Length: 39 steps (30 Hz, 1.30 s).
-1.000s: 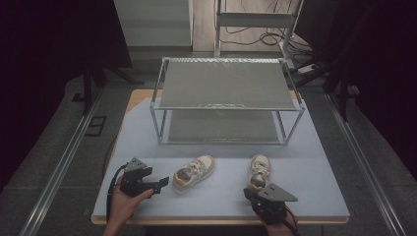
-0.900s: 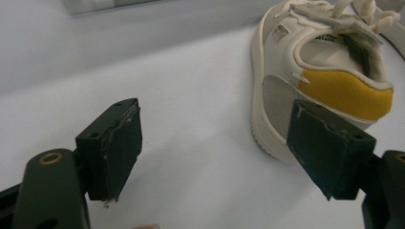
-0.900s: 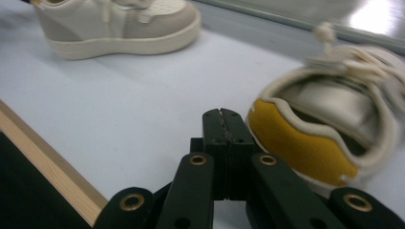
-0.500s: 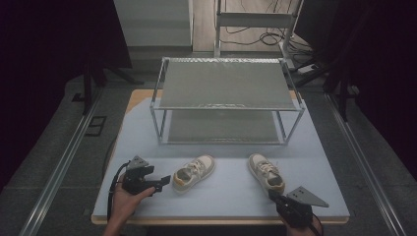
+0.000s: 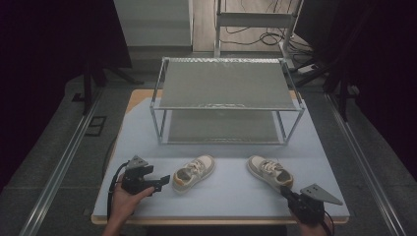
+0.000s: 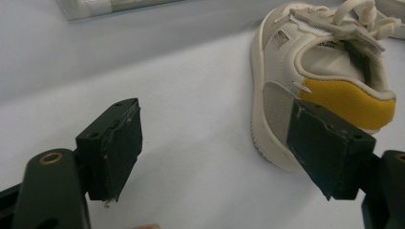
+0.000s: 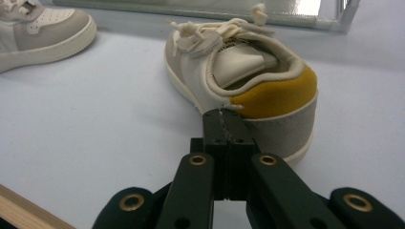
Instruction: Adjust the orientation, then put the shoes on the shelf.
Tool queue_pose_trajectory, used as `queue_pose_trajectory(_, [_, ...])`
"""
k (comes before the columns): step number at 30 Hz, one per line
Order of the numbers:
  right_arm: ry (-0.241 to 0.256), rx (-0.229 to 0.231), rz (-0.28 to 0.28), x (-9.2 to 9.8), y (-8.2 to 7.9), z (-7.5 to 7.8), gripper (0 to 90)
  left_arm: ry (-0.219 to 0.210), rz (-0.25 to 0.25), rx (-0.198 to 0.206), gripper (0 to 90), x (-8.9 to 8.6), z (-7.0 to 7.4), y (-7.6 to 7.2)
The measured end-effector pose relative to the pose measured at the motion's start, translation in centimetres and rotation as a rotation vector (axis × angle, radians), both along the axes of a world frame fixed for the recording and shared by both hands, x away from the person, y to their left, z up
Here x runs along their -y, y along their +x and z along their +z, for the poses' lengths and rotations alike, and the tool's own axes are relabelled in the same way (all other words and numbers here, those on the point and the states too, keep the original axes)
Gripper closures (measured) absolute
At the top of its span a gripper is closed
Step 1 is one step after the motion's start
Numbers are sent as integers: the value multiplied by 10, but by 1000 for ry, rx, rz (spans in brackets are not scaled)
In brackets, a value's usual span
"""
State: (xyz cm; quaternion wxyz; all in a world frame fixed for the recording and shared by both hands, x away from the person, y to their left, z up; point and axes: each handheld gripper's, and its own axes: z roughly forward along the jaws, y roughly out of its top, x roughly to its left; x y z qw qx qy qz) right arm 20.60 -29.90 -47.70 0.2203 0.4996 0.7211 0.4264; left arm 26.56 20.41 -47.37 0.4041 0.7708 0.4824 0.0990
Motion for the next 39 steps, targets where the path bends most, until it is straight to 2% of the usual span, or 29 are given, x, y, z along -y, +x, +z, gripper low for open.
queue_pose_trajectory(5, [-1,-3,-1,2,1,0,889,-1,-1,3,197,0,1,0])
queue_pose_trajectory(7, [9,0,9,2,0,0,858,-1,2,4,197,-1,1,0])
queue_pose_trajectory(8, [32,15,31,2,-2,1,816,-2,4,4,197,-1,1,0])
queue_pose_trajectory(9, [32,15,31,2,-2,1,816,-2,4,4,197,-1,1,0])
queue_pose_trajectory(10, [40,42,55,-1,-5,5,751,-7,3,6,197,0,1,0])
queue_pose_trajectory(14, [55,98,76,-4,-8,12,614,-23,7,8,198,-1,2,-1])
queue_pose_trajectory(21, [62,102,74,-1,-1,17,407,-48,-10,34,200,-2,11,-5])
queue_pose_trajectory(26, [63,104,94,-1,2,22,355,-53,-33,61,196,0,20,-12])
queue_pose_trajectory(31, [63,145,106,0,0,32,324,-69,-64,67,186,4,27,-18])
queue_pose_trajectory(39, [52,122,82,13,6,38,273,-46,-119,57,157,14,33,-23])
